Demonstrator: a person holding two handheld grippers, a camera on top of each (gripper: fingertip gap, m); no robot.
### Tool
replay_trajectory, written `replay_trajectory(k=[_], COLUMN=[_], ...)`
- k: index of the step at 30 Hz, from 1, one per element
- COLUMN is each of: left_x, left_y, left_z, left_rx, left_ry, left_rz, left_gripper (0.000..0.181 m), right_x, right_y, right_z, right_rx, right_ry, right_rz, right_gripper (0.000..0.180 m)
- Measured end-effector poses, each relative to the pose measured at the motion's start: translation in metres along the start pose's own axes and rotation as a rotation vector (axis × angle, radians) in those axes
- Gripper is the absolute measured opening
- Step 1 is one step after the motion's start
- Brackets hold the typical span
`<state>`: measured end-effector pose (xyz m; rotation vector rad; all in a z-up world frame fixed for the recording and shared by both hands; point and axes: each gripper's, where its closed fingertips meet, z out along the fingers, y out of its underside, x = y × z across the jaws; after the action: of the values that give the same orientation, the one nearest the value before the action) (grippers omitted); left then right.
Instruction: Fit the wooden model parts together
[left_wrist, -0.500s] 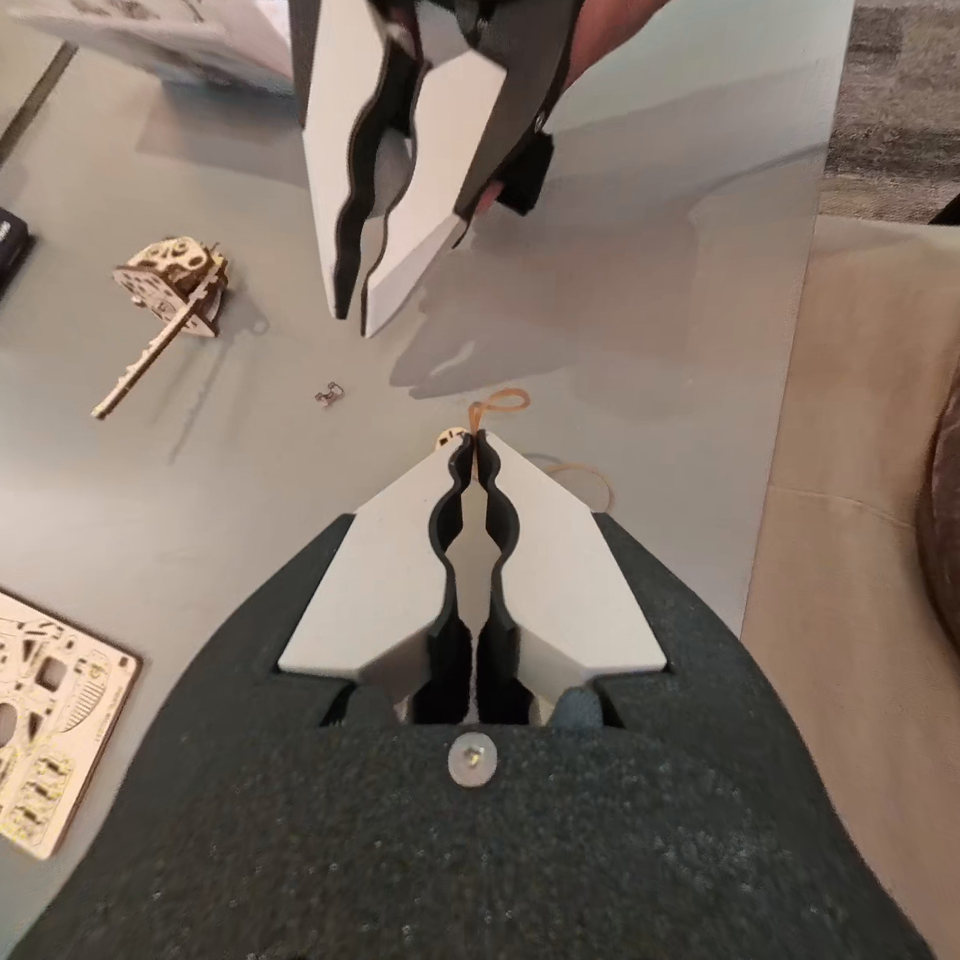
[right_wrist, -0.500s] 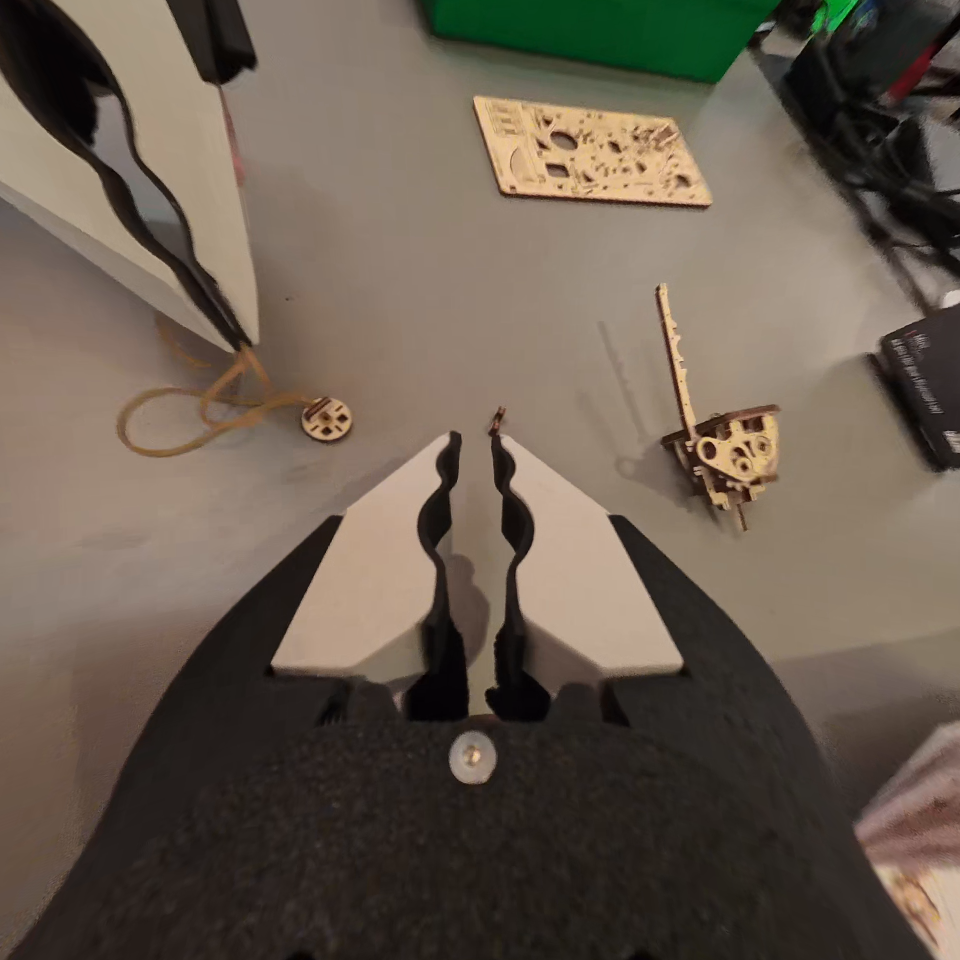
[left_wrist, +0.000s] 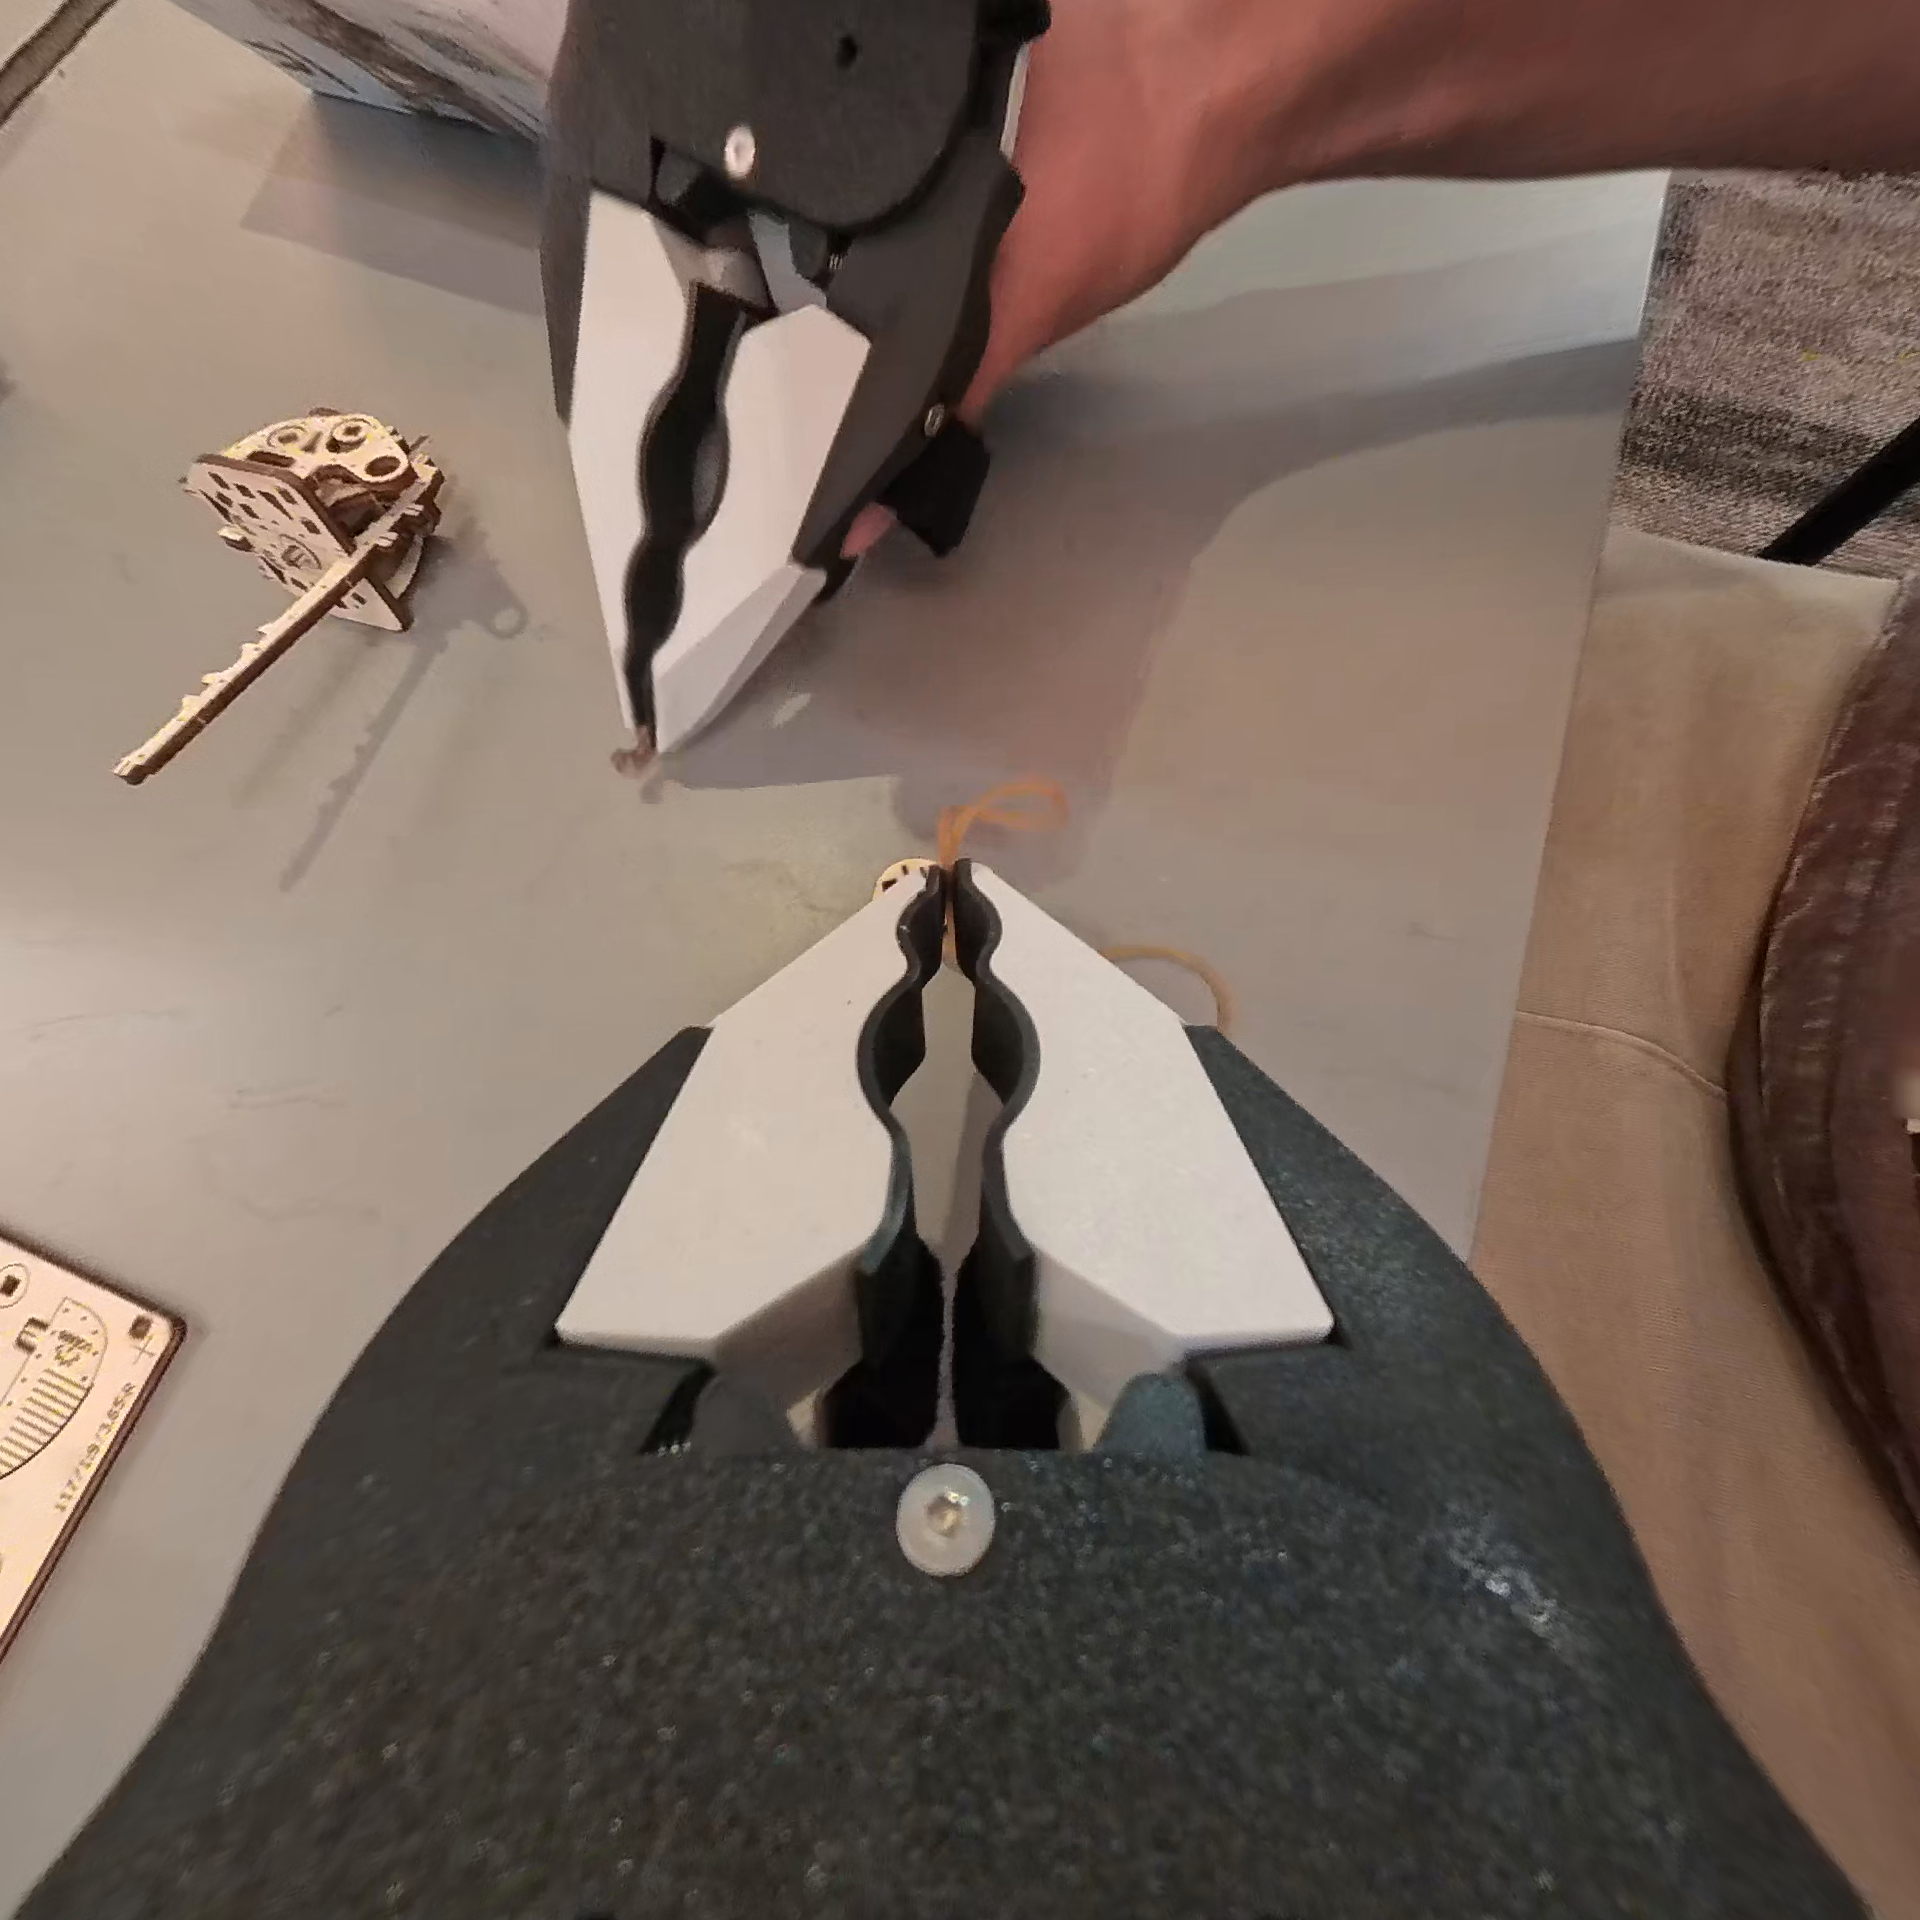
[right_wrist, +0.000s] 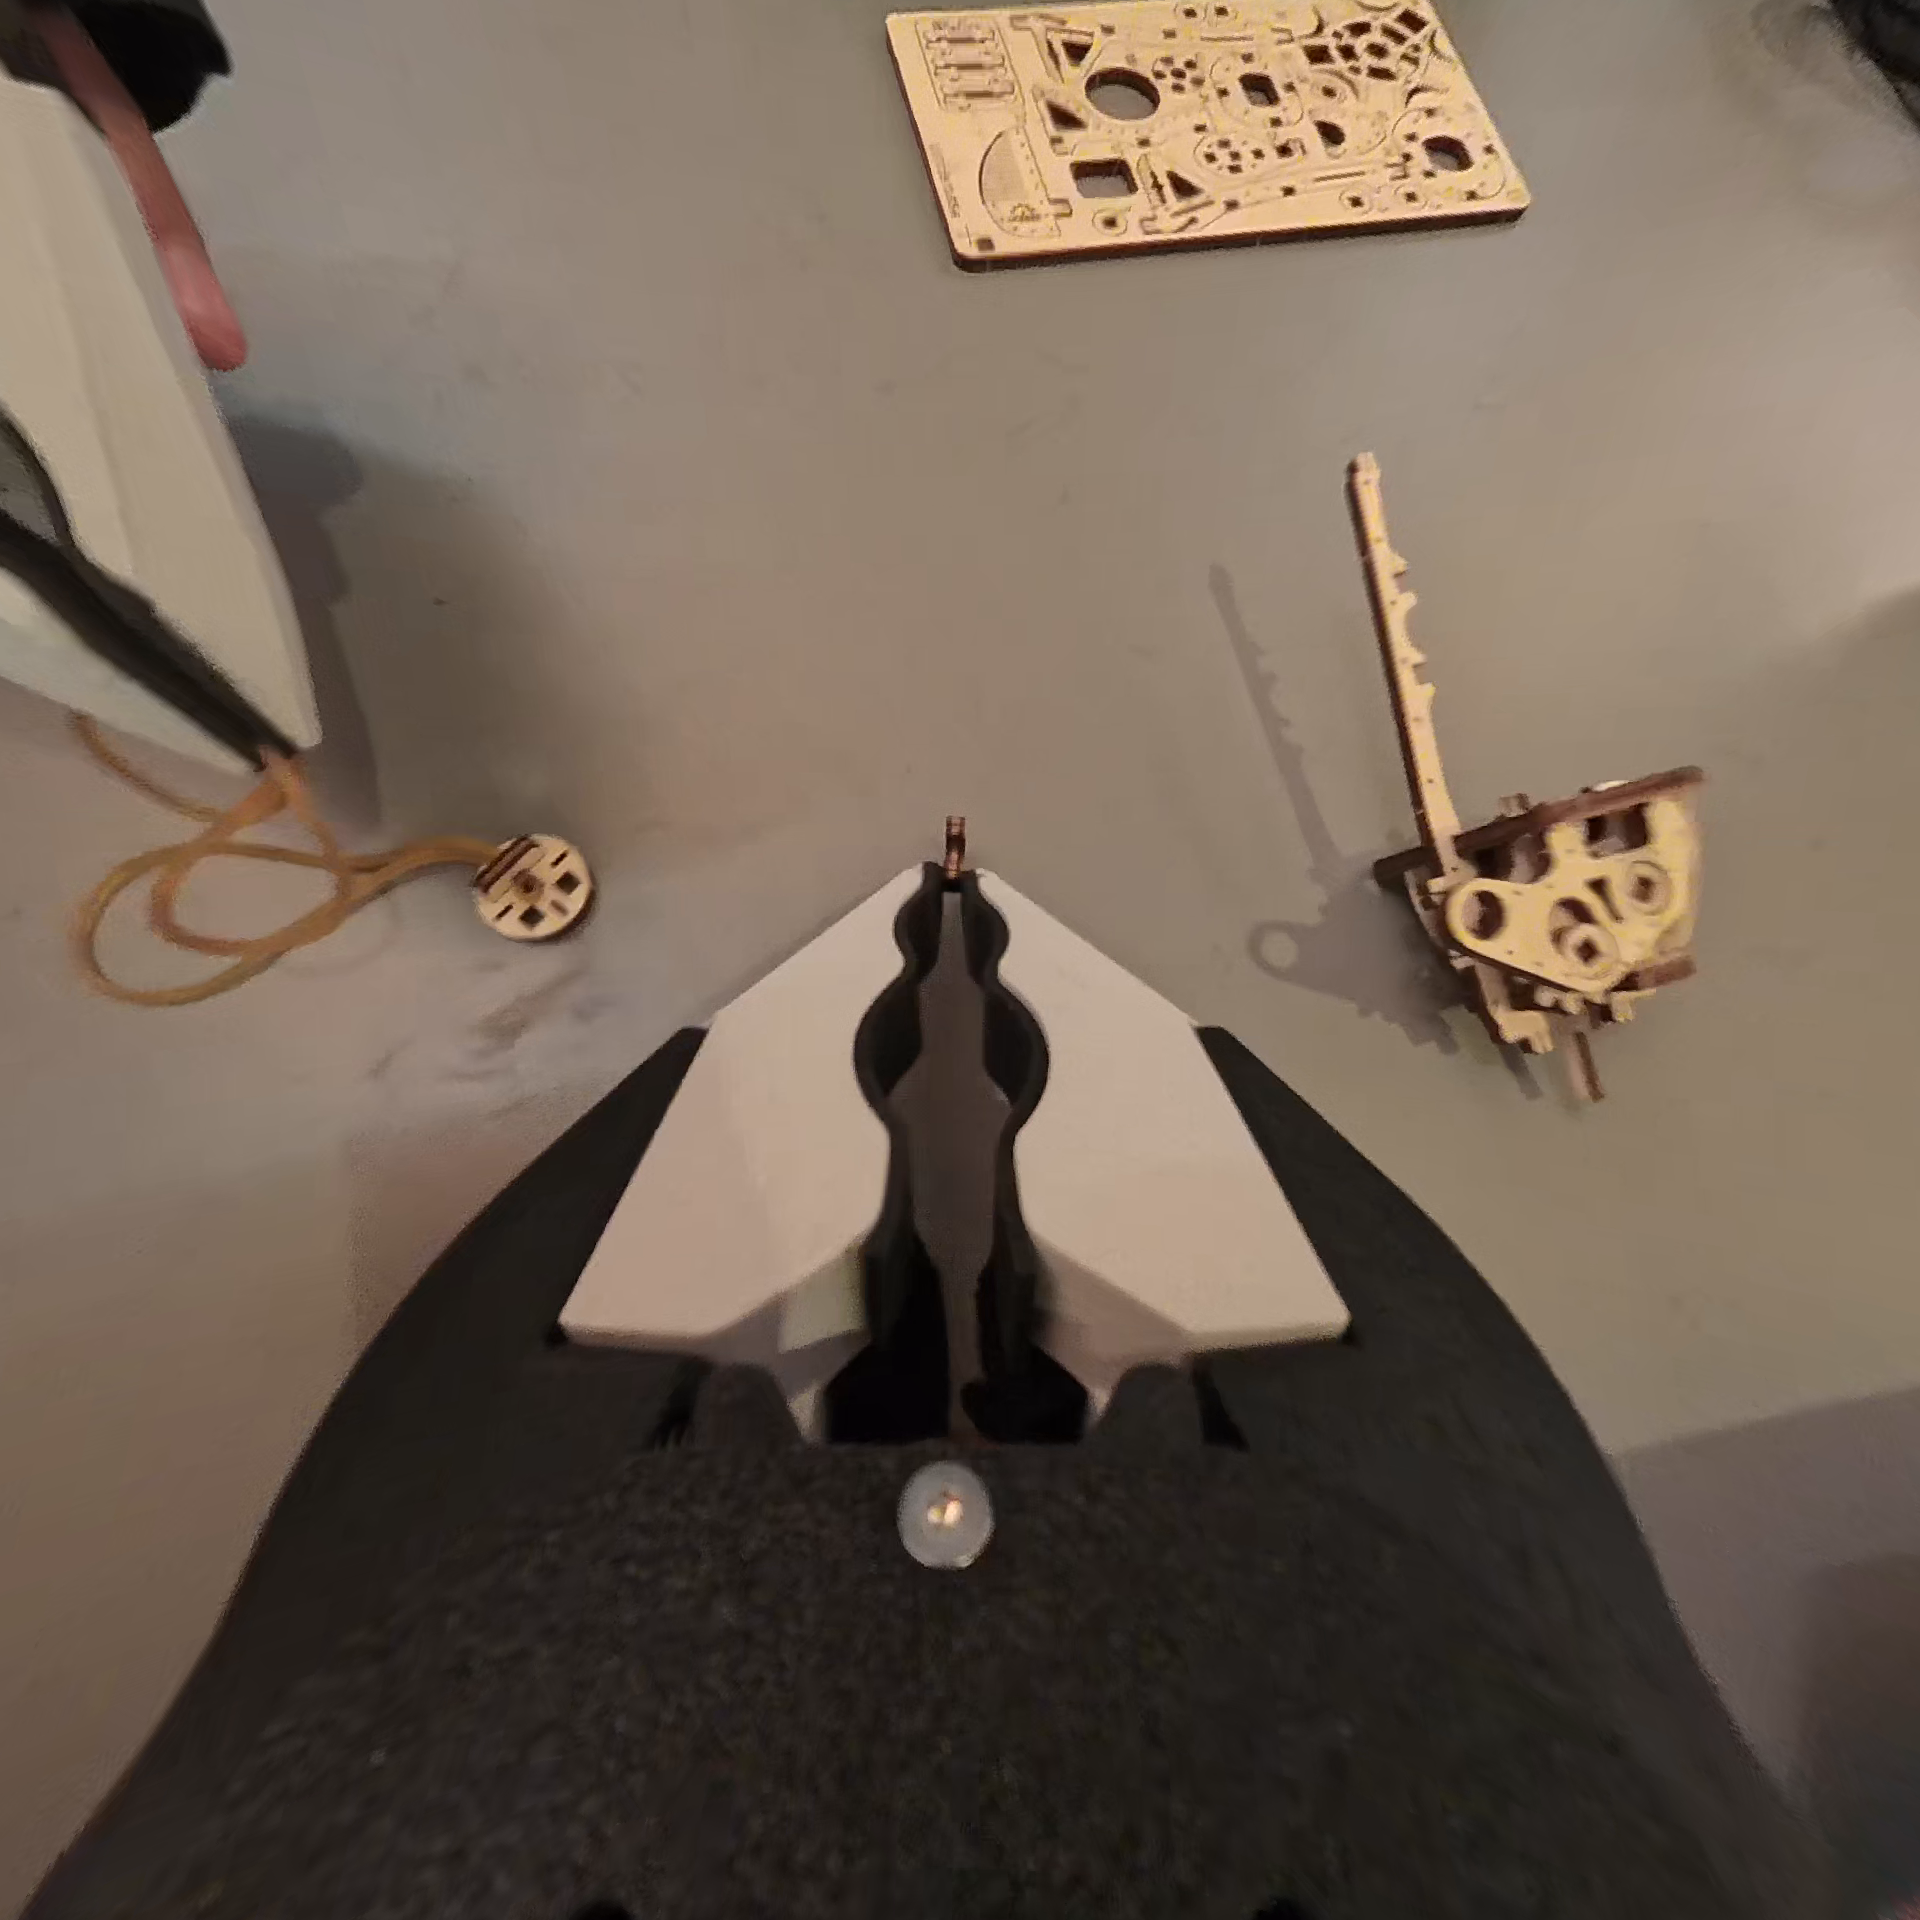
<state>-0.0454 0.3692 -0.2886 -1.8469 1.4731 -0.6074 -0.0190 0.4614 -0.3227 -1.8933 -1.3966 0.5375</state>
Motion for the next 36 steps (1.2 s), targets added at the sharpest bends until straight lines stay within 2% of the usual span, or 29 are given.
replay_trajectory(k=[3,4,6,8,12,16,24,27,29,32,34,36], left_x=[0.004,0.005,0.01,0.014,0.022,0.031,0.036,0.036,0.037,0.036,0.035,0.035], left_y=[-0.004,-0.005,-0.007,-0.009,-0.008,-0.007,-0.004,-0.003,-0.004,-0.004,-0.005,-0.007], left_z=[-0.006,-0.007,-0.009,-0.01,-0.01,-0.014,-0.019,-0.018,-0.018,-0.019,-0.019,-0.02], left_rx=[0.02,0.027,0.03,0.034,0.019,0.005,0.003,0.004,0.005,0.009,0.018,0.034], left_ry=[0.004,0.005,0.014,0.015,0.002,-0.016,-0.026,-0.023,-0.02,-0.024,-0.025,-0.017], left_rz=[-0.002,0.0,0.008,0.029,0.072,0.117,0.135,0.129,0.128,0.131,0.127,0.119], left_gripper=[0.0,0.0,0.0,0.0,0.0,0.0,0.0,0.0,0.0,0.0,0.0,0.0], right_x=[-0.002,-0.012,-0.033,-0.034,-0.044,-0.046,-0.042,-0.046,-0.048,-0.047,-0.047,-0.045], right_y=[0.011,0.019,0.045,0.08,0.117,0.124,0.123,0.119,0.114,0.104,0.098,0.095], right_z=[-0.045,-0.066,-0.107,-0.138,-0.158,-0.149,-0.141,-0.145,-0.154,-0.163,-0.161,-0.156], right_rx=[-0.189,-0.287,-0.595,-0.949,-1.415,-1.55,-1.503,-1.445,-1.348,-1.029,-0.71,-0.37], right_ry=[-0.053,-0.138,-0.305,-0.303,-0.297,-0.247,-0.182,-0.184,-0.166,-0.095,-0.065,-0.018], right_rz=[-0.078,-0.063,0.088,0.143,0.135,0.086,0.086,0.122,0.155,0.226,0.244,0.151], right_gripper=[0.003,0.003,0.003,0.003,0.003,0.003,0.004,0.015,0.019,0.02,0.021,0.022])
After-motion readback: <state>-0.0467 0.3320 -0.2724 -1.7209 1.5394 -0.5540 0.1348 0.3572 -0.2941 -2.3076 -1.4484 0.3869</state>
